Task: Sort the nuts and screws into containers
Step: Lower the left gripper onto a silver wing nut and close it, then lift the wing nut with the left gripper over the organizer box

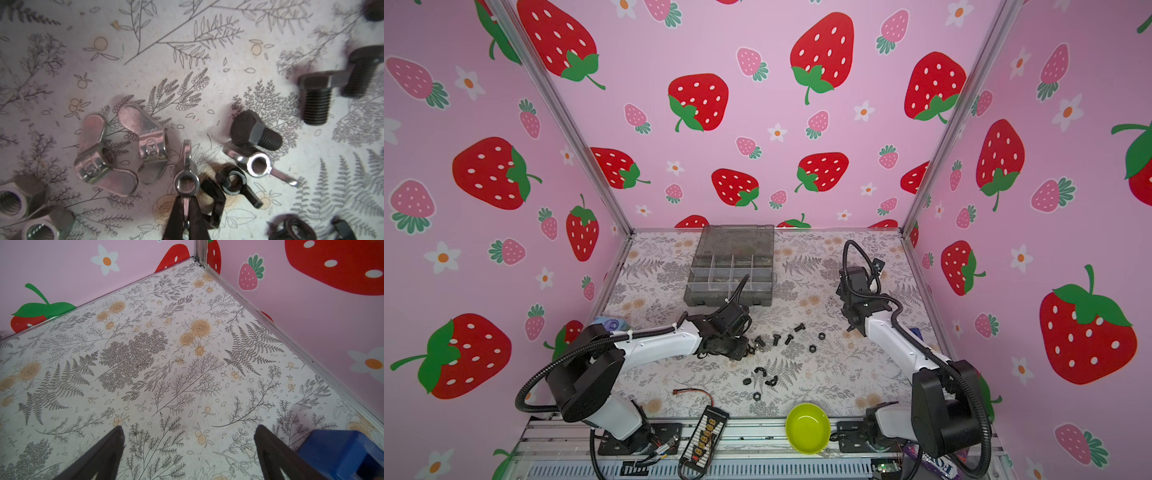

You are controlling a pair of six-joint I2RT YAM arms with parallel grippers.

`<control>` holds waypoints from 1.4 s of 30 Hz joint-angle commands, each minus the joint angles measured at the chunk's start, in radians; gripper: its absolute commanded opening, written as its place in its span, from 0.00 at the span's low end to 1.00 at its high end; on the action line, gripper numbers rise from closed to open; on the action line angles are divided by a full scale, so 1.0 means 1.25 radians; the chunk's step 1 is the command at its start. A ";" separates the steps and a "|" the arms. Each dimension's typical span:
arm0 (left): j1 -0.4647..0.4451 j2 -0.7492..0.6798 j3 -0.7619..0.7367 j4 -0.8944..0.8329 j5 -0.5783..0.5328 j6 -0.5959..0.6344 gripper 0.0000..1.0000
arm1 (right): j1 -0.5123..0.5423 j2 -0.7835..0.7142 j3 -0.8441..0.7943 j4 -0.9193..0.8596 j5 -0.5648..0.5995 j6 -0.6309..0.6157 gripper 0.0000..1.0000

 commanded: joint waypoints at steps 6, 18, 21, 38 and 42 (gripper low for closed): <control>-0.009 -0.016 0.026 -0.020 -0.012 0.003 0.00 | 0.004 0.005 0.000 -0.011 0.017 0.030 1.00; 0.001 -0.086 0.125 -0.001 -0.164 -0.012 0.00 | 0.004 -0.006 -0.015 0.021 -0.004 0.036 1.00; 0.027 -0.076 0.179 -0.018 -0.193 0.002 0.00 | 0.004 0.000 -0.012 0.030 -0.018 0.030 1.00; 0.256 0.019 0.313 -0.085 -0.133 0.254 0.00 | 0.004 0.010 0.004 0.025 -0.038 0.014 1.00; 0.297 0.052 0.311 -0.073 -0.074 0.299 0.00 | 0.004 0.009 0.003 0.025 -0.042 0.014 1.00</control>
